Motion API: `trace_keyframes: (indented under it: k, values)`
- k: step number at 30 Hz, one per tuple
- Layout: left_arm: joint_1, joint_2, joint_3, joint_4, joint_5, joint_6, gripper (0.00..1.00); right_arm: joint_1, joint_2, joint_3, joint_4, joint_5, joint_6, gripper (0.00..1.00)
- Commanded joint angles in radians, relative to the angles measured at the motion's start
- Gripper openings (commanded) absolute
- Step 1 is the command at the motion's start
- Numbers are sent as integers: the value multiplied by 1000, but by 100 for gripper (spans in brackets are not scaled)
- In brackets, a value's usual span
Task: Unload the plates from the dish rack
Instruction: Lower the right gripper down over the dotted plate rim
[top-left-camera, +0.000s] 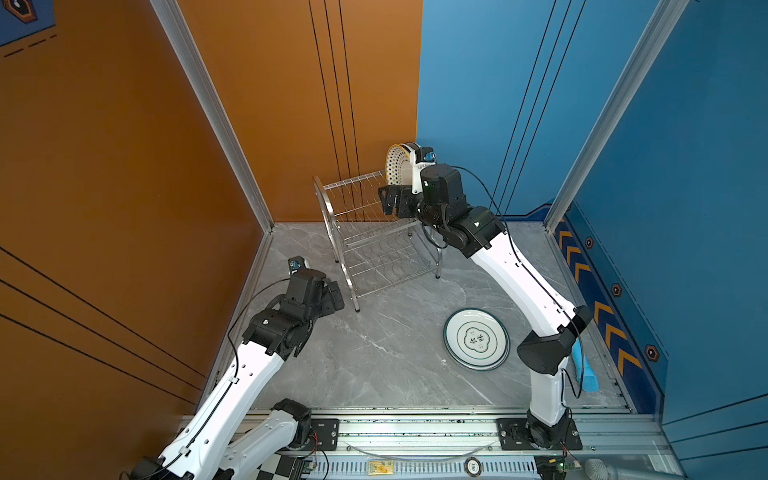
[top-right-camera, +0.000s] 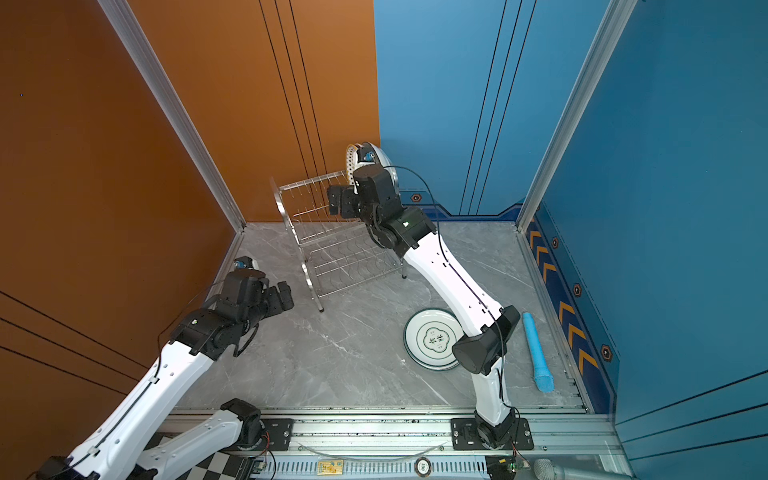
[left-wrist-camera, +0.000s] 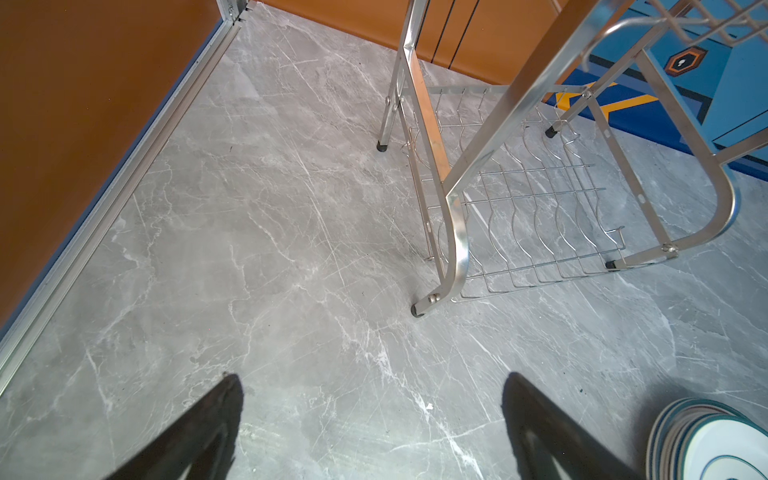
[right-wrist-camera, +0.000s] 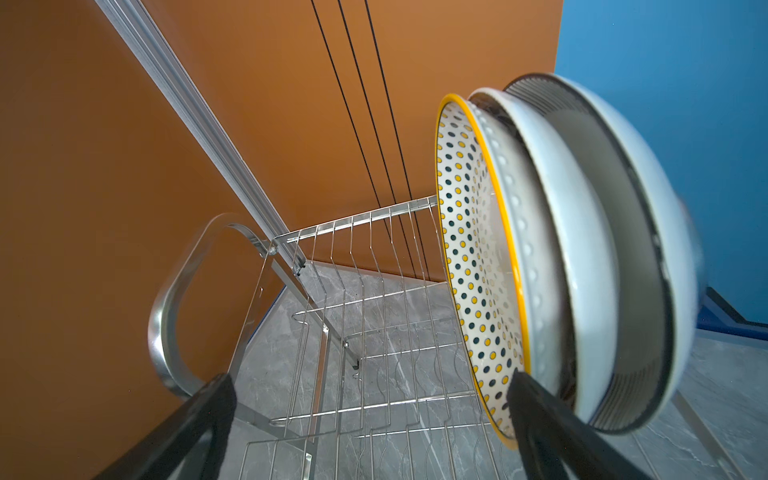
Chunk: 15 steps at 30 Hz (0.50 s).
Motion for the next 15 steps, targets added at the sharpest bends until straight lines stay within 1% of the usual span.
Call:
trace_keyframes:
  k: [1, 15]
  values:
    - [14, 6, 15, 3, 20, 21, 98, -4, 11, 24, -29, 30, -18, 100]
    - [18, 8, 11, 10, 25, 24, 98, -21, 35, 25, -36, 63, -26, 100]
